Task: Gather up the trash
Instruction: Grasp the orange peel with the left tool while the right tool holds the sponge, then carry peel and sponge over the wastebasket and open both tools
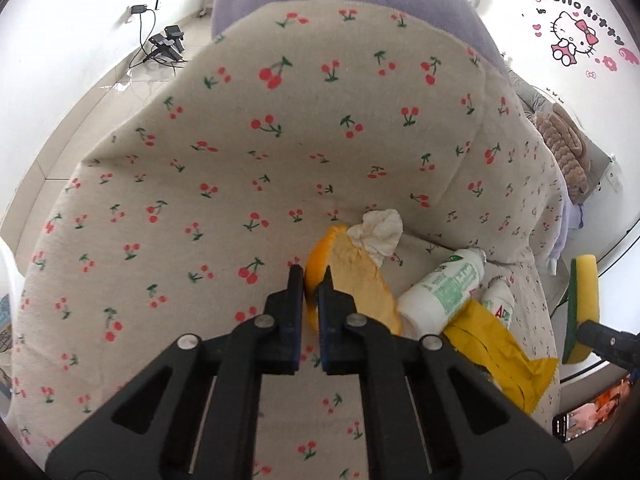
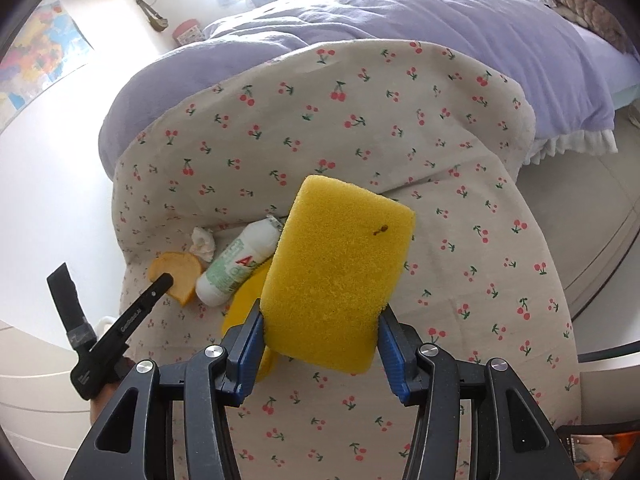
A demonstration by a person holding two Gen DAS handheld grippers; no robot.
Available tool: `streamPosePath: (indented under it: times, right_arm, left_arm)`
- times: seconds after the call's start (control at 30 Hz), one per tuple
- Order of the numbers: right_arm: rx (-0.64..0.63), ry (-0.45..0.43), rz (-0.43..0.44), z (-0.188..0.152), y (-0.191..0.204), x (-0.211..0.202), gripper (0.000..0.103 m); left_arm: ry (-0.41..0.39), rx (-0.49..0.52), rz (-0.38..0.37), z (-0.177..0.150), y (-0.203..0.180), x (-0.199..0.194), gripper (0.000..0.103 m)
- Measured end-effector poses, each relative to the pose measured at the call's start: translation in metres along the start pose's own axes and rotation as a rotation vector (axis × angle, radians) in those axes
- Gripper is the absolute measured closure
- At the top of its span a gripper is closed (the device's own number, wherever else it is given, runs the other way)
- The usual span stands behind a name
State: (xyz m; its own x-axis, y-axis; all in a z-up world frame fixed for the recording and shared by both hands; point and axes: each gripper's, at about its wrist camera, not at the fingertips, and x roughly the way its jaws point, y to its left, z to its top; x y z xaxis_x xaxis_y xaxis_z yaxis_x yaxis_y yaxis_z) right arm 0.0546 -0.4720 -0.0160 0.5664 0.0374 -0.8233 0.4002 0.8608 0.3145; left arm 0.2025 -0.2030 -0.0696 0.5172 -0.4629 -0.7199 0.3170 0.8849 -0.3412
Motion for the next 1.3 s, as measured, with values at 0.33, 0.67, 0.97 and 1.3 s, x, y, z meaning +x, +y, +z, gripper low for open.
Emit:
streamPosePath:
  times: [0.33,0.67,0.97,1.3]
  right_arm:
    - [-0.064,-0.022,0.018,-0.007,0.033,-0.007,0.05]
    - [-0.127,-0.023,0.048,-0.019,0.075,-0.007,0.05]
    - [-0.198,-0.003,0.081,-0.032,0.123,0.001,0.05]
    - [-0.256,0.02,0.099,-0.044,0.167,0.013,0.05]
  left_arm:
    - [-0.011,-0.001,-0.001,-0.005,0.02,-0.037,0.096]
    - [-0.057,-0.014,0.008,-0.008,0.045,-0.081,0.096]
    - [-0.088,-0.03,0.039,-0.014,0.077,-0.113,0.096]
    - [-0.116,-0.064,0.085,-0.02,0.118,-0.143,0.096]
